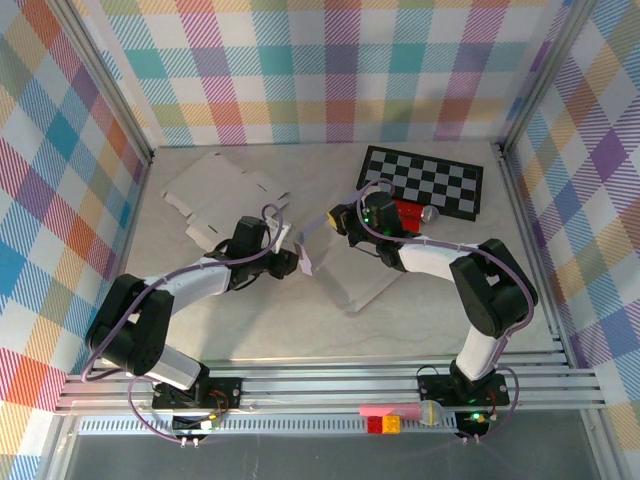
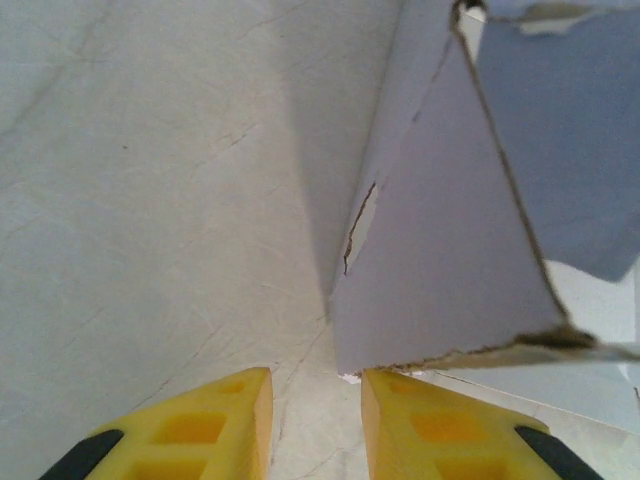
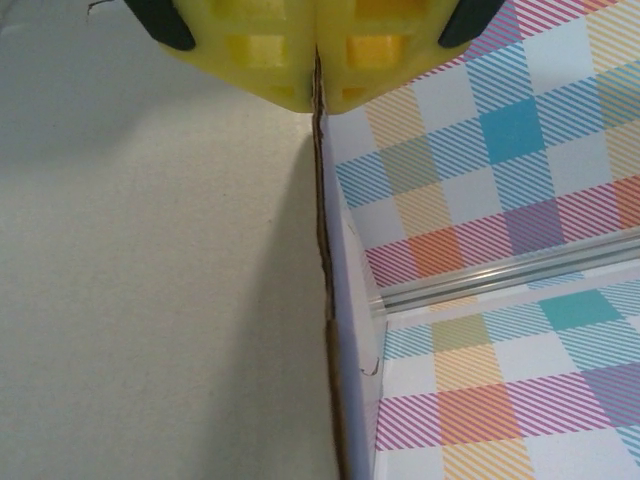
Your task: Fold the paper box
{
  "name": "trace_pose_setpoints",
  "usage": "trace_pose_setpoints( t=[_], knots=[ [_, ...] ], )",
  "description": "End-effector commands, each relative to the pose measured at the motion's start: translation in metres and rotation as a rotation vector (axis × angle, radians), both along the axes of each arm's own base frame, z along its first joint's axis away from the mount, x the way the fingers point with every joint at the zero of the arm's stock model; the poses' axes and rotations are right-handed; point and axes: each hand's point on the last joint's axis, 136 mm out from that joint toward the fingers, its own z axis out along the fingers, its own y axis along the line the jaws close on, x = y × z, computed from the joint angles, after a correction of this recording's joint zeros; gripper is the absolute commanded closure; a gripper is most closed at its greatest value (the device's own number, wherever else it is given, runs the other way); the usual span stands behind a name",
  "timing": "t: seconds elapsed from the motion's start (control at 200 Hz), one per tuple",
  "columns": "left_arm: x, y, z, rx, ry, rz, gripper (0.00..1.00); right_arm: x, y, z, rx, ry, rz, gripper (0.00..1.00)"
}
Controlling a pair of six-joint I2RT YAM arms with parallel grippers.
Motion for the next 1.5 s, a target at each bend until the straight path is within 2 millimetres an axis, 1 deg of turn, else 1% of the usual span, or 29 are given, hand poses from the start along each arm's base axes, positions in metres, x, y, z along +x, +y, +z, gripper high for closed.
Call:
trace_pose_setpoints(
  t=[0.0,0.17,0.25,0.39,0.575,0.84,1.045,1.19,1.27,1.395,1.495],
  knots=[
    [0.015,-0.018,0.028,-0.063,-0.089,-0.057,0.70,-0.007,0.003,-0.017,-0.027,0.053,0.032,1.00],
    [0.010,-0.021,0.024,-0.070,-0.068,-0.064,0.68,-0.005,0.004,-0.014,-0.017,0.048,0.031,1.00],
    [0.008,-0.025,0.025,-0.074,-0.069,-0.077,0.67,-0.005,0.004,-0.011,-0.012,0.040,0.031,1.00],
    [0.008,-0.031,0.028,-0.086,-0.077,-0.082,0.65,-0.006,0.003,-0.010,-0.010,0.041,0.027,1.00],
    [0.005,-0.042,0.031,-0.113,-0.090,-0.112,0.62,-0.006,0.003,-0.008,-0.006,0.039,0.025,1.00],
    [0.005,-0.045,0.028,-0.132,-0.075,-0.101,0.60,-0.006,-0.001,-0.005,-0.002,0.037,0.020,1.00],
    [-0.005,-0.049,0.022,-0.131,-0.042,-0.109,0.59,-0.003,-0.005,-0.002,0.003,0.032,0.013,1.00],
    [-0.011,-0.056,0.020,-0.124,-0.031,-0.116,0.59,-0.002,-0.007,-0.002,0.000,0.031,0.007,1.00],
    [-0.013,-0.056,0.018,-0.116,-0.031,-0.099,0.59,-0.001,-0.008,0.000,0.002,0.029,0.006,1.00],
    [-0.013,-0.051,0.009,-0.092,-0.025,-0.072,0.59,-0.001,-0.008,0.002,0.007,0.025,0.008,1.00],
    [-0.009,-0.052,0.008,-0.082,-0.029,-0.071,0.61,-0.003,-0.008,0.002,0.012,0.023,0.015,1.00]
  ],
)
